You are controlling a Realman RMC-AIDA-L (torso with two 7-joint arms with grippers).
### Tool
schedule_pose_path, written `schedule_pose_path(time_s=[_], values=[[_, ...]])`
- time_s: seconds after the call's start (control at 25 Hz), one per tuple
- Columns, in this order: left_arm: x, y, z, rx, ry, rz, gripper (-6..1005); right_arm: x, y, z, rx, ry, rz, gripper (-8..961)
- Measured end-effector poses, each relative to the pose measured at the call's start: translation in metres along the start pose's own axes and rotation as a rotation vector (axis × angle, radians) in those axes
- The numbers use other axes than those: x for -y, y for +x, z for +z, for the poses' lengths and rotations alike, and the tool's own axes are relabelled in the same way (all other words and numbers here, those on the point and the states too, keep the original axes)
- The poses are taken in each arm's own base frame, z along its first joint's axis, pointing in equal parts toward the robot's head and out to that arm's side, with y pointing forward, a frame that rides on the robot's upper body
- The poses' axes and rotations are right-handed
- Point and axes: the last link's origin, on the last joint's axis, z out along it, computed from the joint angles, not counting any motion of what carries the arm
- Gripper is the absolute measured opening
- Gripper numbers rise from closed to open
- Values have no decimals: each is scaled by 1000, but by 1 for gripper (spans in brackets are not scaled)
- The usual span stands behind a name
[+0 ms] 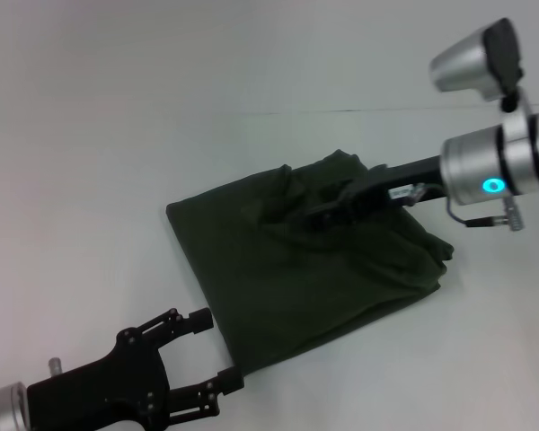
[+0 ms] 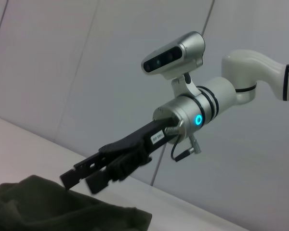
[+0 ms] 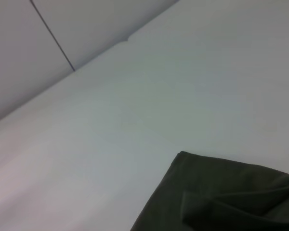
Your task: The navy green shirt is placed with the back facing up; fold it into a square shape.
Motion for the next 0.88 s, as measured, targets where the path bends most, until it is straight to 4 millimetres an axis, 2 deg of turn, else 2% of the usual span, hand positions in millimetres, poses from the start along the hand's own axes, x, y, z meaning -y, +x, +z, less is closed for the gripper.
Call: schedule_pose_path(time_s=[0.28, 0.44, 0.88], values=[[2, 2, 1, -6, 0, 3, 908, -7, -2, 24, -61, 54, -98, 890], [2, 3, 1, -6, -1, 5, 907, -8, -3, 30, -70, 75, -117, 824], [4, 5, 2, -14, 5, 9, 907, -9, -1, 49, -119, 132, -191, 801]])
